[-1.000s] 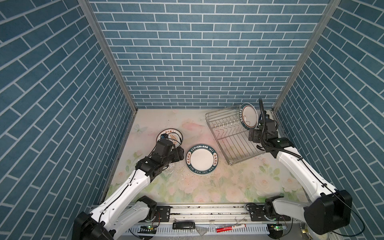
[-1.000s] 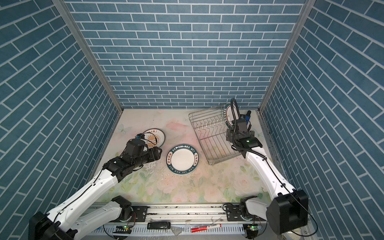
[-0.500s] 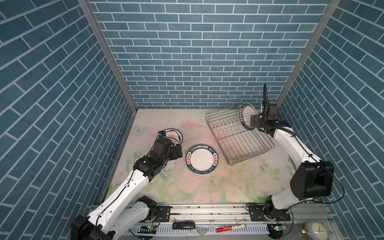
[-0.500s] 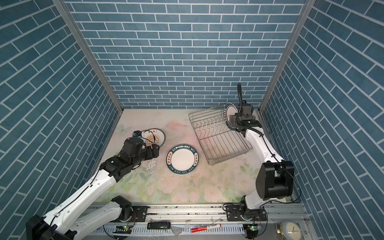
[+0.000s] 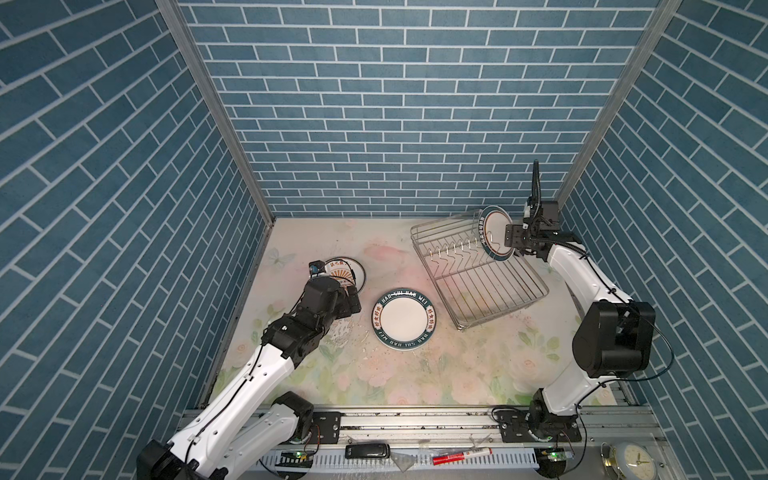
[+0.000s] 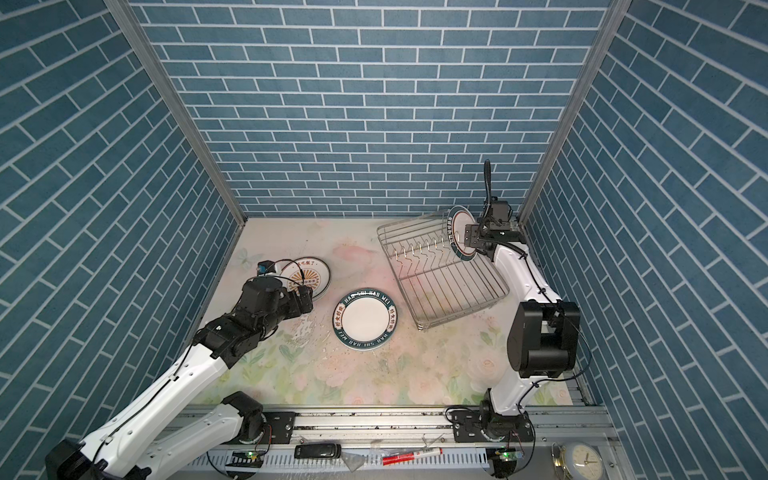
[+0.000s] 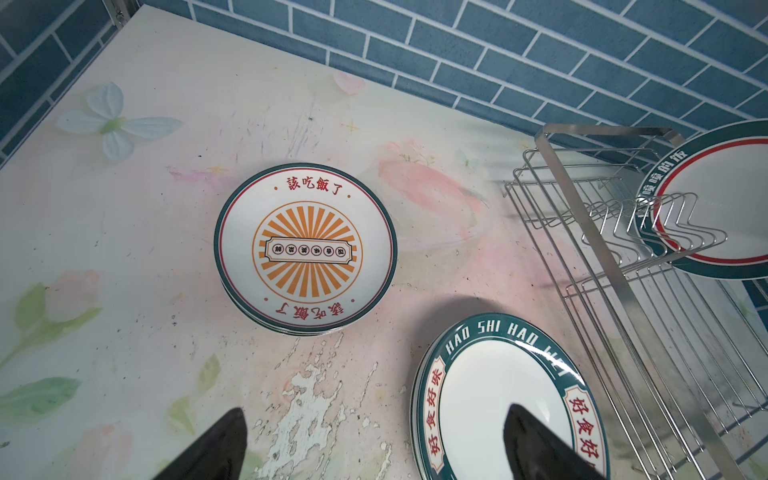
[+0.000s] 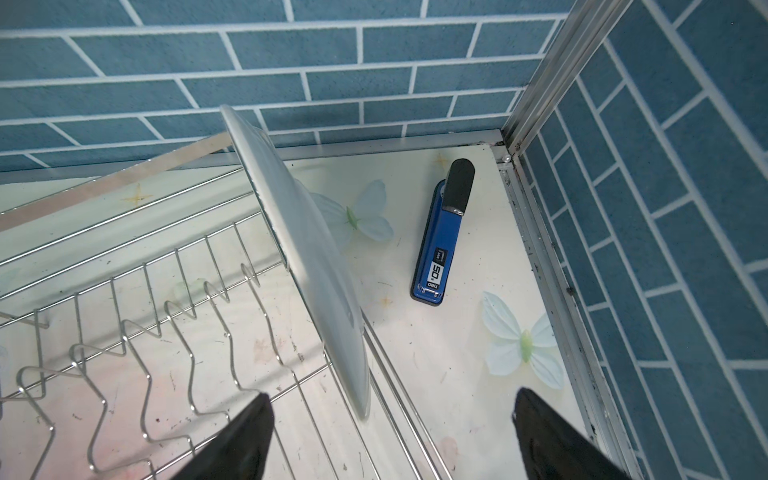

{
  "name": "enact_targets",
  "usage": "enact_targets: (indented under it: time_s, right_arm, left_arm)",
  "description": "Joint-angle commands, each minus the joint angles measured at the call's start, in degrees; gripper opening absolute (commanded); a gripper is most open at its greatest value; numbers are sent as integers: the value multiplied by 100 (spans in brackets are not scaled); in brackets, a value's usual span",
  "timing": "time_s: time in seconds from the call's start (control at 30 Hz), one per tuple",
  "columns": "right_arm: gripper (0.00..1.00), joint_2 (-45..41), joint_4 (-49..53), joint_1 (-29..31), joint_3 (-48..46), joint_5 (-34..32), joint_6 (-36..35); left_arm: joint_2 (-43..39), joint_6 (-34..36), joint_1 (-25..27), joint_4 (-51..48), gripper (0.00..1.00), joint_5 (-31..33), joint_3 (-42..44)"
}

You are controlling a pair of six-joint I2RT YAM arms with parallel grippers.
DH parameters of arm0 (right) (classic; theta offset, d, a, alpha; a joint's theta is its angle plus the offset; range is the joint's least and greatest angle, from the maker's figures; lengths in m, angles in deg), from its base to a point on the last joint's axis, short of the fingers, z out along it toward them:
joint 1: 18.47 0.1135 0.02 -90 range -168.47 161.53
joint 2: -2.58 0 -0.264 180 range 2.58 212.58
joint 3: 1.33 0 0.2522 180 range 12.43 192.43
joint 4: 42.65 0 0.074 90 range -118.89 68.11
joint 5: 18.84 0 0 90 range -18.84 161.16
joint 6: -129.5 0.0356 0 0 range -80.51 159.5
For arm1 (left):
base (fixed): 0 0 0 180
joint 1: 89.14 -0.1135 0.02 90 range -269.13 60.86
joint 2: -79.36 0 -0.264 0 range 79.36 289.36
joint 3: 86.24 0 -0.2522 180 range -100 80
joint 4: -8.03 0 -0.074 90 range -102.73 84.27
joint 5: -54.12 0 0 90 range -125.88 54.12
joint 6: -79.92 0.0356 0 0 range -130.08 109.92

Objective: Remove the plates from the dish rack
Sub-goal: 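Open and raise the left gripper while the right gripper reaches toward the last rack plate, then grasp the upright red-rimmed plate's rim in the rack with the right gripper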

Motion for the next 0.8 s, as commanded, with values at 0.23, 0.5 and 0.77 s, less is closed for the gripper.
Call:
enact_targets:
  time_s: [0.23,0.5,0.77]
  right_arm:
    - [76,485,-139,-96,490,473,-198]
    - [59,1005,-313,-149,919,779,-297]
    - [48,1006,-531,-175,814,825,-327]
  left_arm:
    - [-137,-42,-12,-93,99,484,106]
    - [-156,-41,-11,-187,99,583,98]
    - [-267,-36,-5,-176,99,648,154]
